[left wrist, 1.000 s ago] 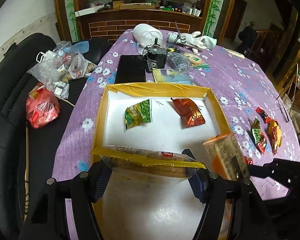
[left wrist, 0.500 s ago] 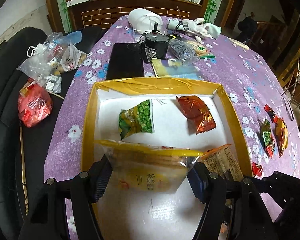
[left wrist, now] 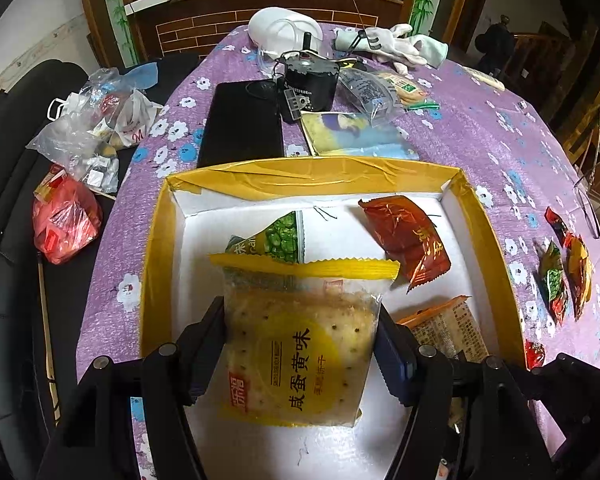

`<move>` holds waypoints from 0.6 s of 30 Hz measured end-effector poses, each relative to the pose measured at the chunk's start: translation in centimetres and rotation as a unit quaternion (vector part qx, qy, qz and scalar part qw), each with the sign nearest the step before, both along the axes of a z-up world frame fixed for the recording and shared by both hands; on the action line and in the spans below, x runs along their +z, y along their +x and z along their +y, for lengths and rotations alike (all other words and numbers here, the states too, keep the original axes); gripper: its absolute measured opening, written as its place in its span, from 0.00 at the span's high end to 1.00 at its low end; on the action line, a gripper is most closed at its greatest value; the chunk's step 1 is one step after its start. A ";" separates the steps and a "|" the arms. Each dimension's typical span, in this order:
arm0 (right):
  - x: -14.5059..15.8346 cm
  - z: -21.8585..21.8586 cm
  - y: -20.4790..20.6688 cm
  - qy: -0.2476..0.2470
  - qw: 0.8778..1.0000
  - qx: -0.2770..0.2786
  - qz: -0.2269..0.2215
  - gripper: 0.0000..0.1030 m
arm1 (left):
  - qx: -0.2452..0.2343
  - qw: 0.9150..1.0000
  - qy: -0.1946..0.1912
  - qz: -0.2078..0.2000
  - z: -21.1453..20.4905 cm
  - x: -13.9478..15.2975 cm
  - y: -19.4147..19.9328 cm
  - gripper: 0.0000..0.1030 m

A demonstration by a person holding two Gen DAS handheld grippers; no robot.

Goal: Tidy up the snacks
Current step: 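Lower the cracker pack and biscuit bar into the tray and open both grippers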

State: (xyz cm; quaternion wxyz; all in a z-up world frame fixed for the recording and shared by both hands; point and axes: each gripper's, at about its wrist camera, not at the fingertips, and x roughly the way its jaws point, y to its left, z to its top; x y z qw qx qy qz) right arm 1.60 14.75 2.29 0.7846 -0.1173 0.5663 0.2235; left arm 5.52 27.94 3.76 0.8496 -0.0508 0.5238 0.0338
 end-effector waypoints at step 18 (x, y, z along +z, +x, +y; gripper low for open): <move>-0.6 1.2 0.2 -0.039 0.999 0.022 0.002 0.47 | -0.011 1.000 0.007 -0.005 -0.8 -1.1 0.7 0.30</move>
